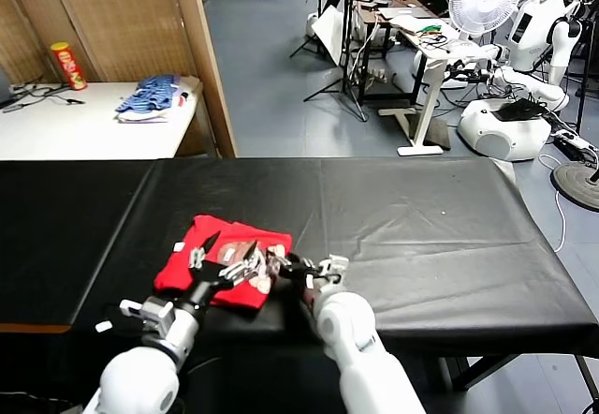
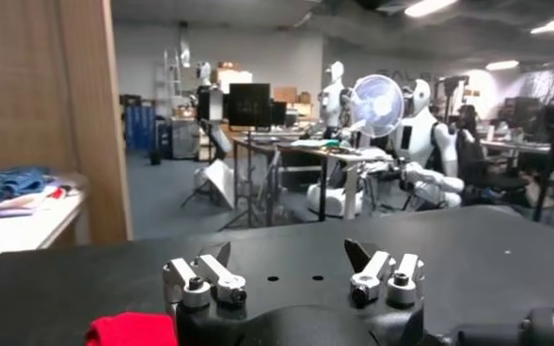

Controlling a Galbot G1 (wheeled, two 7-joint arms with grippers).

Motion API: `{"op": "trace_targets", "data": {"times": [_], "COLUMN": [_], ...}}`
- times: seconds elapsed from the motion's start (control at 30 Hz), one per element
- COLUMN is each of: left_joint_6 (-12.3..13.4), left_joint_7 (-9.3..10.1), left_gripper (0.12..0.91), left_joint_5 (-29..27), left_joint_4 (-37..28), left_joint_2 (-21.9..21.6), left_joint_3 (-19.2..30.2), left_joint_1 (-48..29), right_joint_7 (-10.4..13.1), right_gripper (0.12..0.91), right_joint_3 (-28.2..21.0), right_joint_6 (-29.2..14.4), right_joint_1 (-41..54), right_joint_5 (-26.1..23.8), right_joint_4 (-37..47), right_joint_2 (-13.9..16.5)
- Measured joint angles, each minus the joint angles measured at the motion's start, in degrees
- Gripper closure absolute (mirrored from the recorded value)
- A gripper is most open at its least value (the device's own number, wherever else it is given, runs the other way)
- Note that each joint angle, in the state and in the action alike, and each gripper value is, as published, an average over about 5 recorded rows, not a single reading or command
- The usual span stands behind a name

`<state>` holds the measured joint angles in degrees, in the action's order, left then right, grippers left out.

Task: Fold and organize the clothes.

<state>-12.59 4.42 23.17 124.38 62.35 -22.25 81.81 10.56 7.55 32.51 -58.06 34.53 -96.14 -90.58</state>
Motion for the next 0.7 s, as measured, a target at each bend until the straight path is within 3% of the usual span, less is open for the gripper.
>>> {"op": "trace_targets", "data": {"times": [0.2,0.33,0.43,0.5,0.7], "left_joint_6": [1.3,2.6,2.4,2.0,2.2], "left_joint_7": [-0.07,0.03,0.2,0.27,-0.01], "left_gripper": [0.232,0.232,0.232,0.232,0.232], "left_joint_5": [-0.5,-1.0,-0.9,-0.7,0.2], "left_joint_4": [-0.2,-1.0,-1.6,-2.0,-3.8], "left_joint_2": [0.1,0.2,0.2,0.2,-0.5], "left_joint_3": [-1.8,-2.7,-3.3,-3.8,-4.7], "left_joint_1": [1.7,2.5,2.9,3.1,3.3], "right_joint_7": [-8.5,-14.9,-18.8,-20.3,-19.7], "right_gripper": [0.838,0.875,0.828,0.743,0.409], "right_joint_3": [-1.1,-1.7,-1.6,-1.2,1.6], "right_joint_6": [-5.6,-12.8,-19.6,-23.5,-32.7], "right_joint_1": [4.3,6.6,6.6,5.8,-1.1], "right_joint_5": [-12.7,-23.8,-31.3,-34.8,-40.1], "right_joint_4": [5.0,8.3,9.1,8.6,2.4], "right_joint_2": [2.5,5.7,8.6,10.5,15.8]}}
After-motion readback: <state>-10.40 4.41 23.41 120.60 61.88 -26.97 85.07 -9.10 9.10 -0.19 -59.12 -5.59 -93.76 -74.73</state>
